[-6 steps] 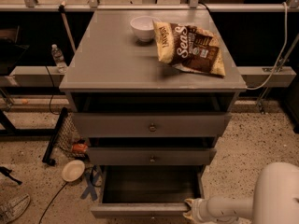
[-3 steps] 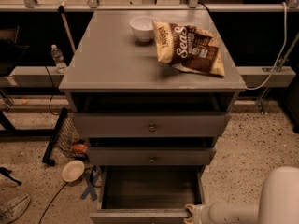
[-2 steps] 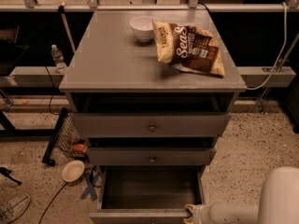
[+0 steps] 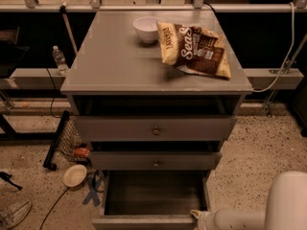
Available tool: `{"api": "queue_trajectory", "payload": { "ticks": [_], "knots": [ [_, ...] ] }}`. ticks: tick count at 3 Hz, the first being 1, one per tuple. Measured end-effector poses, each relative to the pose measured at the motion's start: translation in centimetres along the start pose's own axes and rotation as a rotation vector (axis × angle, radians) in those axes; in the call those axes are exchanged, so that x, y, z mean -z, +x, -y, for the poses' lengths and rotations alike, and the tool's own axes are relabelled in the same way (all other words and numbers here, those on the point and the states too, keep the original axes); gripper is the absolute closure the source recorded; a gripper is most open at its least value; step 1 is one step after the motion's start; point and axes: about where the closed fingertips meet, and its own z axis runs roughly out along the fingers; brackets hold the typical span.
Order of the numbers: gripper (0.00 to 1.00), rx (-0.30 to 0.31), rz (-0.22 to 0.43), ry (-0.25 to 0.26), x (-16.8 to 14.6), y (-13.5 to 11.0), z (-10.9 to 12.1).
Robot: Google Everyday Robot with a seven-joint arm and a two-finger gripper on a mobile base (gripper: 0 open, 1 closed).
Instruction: Open bottom drawer
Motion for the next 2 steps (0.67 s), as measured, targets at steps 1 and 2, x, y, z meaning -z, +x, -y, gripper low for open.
{"api": "queue_trajectory", "payload": {
  "ticks": [1,2],
  "knots": [
    [0.00,0.000,0.001,-0.002,-0.08,-0.05,-0.09],
    [0.00,0.000,0.001,-0.002,-0.07,-0.07,-0.08]
  ]
}}
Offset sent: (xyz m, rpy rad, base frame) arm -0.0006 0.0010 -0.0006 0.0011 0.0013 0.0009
